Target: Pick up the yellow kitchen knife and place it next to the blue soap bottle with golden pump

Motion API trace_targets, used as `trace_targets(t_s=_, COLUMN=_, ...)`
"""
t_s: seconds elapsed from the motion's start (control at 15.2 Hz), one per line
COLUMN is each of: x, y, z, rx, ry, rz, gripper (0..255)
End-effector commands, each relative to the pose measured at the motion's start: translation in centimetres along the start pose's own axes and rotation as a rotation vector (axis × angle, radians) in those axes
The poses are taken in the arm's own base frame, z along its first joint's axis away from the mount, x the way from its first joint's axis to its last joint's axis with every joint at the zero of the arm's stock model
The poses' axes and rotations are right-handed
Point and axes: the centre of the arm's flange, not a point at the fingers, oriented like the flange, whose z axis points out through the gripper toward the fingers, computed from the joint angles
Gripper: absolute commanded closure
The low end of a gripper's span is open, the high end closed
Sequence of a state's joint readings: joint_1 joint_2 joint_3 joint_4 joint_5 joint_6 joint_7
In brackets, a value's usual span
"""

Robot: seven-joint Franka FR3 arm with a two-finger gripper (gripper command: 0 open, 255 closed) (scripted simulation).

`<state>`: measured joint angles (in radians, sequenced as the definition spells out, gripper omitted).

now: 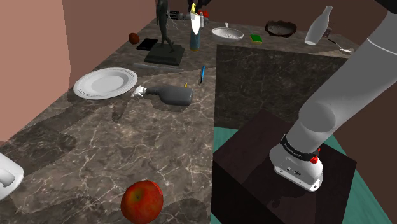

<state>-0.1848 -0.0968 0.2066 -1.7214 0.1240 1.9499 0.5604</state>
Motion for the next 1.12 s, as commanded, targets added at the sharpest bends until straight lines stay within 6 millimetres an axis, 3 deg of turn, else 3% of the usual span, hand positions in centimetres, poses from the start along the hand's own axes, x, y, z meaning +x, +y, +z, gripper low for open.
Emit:
trace_targets(t_s=0.0, x=1.1, y=2.4, z=-0.4, rx=0.001, ry=0.000, rz=-0.001, gripper=255)
trace_targets(t_s=0.4, x=4.7, y=8.9, z=-1.3, rx=0.001, ry=0.000, rz=-0.001, gripper=255)
trace_targets(t_s=1.06, x=3.6, y=10.2, z=3.6, rx=0.001, ry=0.000, rz=-0.001, gripper=255)
